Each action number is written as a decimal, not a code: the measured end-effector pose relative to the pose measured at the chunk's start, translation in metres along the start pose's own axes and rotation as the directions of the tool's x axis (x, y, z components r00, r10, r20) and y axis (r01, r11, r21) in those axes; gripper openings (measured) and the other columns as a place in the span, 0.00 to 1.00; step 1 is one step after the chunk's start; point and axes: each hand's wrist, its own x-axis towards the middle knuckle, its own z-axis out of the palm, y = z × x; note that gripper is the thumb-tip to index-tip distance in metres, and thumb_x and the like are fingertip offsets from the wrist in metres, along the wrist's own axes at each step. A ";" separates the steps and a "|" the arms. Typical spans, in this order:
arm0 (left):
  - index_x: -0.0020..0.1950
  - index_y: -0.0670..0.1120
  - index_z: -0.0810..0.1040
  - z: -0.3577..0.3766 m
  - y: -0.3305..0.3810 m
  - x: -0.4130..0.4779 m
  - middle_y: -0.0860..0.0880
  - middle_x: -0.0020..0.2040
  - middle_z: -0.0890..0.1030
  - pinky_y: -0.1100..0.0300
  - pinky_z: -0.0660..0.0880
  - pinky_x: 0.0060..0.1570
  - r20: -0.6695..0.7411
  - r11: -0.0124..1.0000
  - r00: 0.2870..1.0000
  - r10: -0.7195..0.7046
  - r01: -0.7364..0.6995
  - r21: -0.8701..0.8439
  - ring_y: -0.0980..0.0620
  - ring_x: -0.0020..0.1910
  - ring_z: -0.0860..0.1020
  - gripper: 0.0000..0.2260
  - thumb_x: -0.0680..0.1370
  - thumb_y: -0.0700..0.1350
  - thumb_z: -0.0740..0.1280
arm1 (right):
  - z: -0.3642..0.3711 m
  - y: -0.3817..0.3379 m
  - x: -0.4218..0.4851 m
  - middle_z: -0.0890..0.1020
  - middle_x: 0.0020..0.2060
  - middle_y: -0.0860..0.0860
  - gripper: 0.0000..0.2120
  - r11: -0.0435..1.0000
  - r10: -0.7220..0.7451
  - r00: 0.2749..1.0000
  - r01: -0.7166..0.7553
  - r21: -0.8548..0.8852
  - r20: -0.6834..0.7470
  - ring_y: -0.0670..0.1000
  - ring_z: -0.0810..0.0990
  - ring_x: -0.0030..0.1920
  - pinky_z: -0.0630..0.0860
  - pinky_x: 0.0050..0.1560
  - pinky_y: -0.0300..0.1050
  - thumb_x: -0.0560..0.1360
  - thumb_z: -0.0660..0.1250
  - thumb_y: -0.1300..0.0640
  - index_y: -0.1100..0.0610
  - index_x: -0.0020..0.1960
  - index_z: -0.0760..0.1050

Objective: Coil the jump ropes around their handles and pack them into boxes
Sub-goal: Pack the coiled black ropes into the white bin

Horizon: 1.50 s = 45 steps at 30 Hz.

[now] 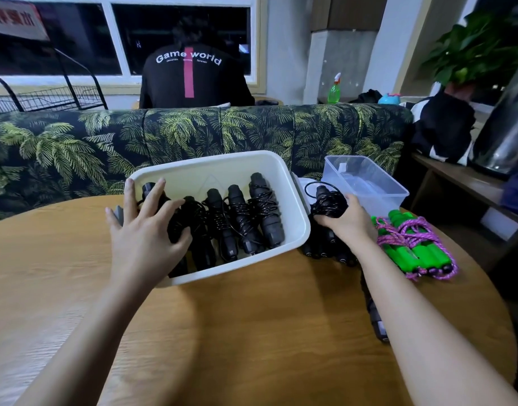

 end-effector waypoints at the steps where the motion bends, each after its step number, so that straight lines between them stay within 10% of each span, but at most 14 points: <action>1: 0.64 0.53 0.78 0.000 0.000 0.000 0.49 0.78 0.65 0.28 0.57 0.67 0.000 1.000 1.000 0.001 -0.001 0.003 0.40 0.80 0.48 0.21 0.71 0.53 0.74 | -0.001 0.005 0.001 0.76 0.65 0.52 0.42 0.989 0.013 1.000 -0.013 0.145 0.002 0.59 0.76 0.62 0.75 0.53 0.50 0.66 0.78 0.39 0.48 0.73 0.64; 5: 0.64 0.53 0.78 0.000 0.000 0.000 0.49 0.78 0.64 0.28 0.57 0.67 -0.004 1.000 1.000 0.006 -0.006 0.002 0.40 0.80 0.47 0.22 0.71 0.53 0.74 | -0.011 0.017 -0.007 0.78 0.64 0.52 0.41 0.753 0.066 0.996 -0.086 0.652 0.054 0.56 0.80 0.59 0.79 0.58 0.56 0.65 0.81 0.46 0.50 0.72 0.67; 15: 0.73 0.55 0.70 -0.004 0.003 -0.003 0.49 0.80 0.59 0.29 0.51 0.70 0.015 0.999 1.000 0.020 -0.021 0.029 0.41 0.80 0.44 0.26 0.76 0.61 0.64 | -0.045 -0.066 -0.085 0.86 0.50 0.49 0.25 0.418 -0.384 0.899 -0.034 0.908 0.210 0.49 0.84 0.48 0.82 0.48 0.48 0.69 0.75 0.51 0.49 0.64 0.73; 20: 0.81 0.53 0.49 -0.007 0.010 -0.005 0.53 0.81 0.54 0.30 0.47 0.72 0.033 1.000 0.999 -0.016 0.017 -0.025 0.45 0.80 0.39 0.32 0.79 0.64 0.39 | 0.003 -0.113 -0.123 0.84 0.54 0.51 0.28 0.513 -0.531 0.728 -0.132 0.848 0.434 0.50 0.84 0.51 0.80 0.48 0.48 0.66 0.76 0.51 0.53 0.65 0.74; 31: 0.81 0.50 0.46 -0.009 0.006 -0.008 0.53 0.81 0.55 0.31 0.47 0.73 0.001 0.997 1.000 0.006 -0.006 -0.071 0.46 0.80 0.39 0.35 0.78 0.66 0.31 | 0.053 -0.130 -0.129 0.82 0.58 0.54 0.27 0.696 -0.510 0.696 -0.010 0.718 0.505 0.49 0.83 0.57 0.78 0.61 0.49 0.76 0.72 0.56 0.52 0.72 0.65; 45: 0.81 0.50 0.51 -0.005 0.009 -0.012 0.50 0.80 0.59 0.24 0.43 0.69 -0.034 0.997 0.998 0.050 -0.047 0.067 0.37 0.80 0.47 0.30 0.82 0.63 0.44 | 0.059 -0.116 -0.130 0.80 0.57 0.48 0.32 0.728 -0.509 0.784 0.174 0.663 0.354 0.49 0.79 0.58 0.76 0.63 0.48 0.71 0.77 0.54 0.50 0.70 0.67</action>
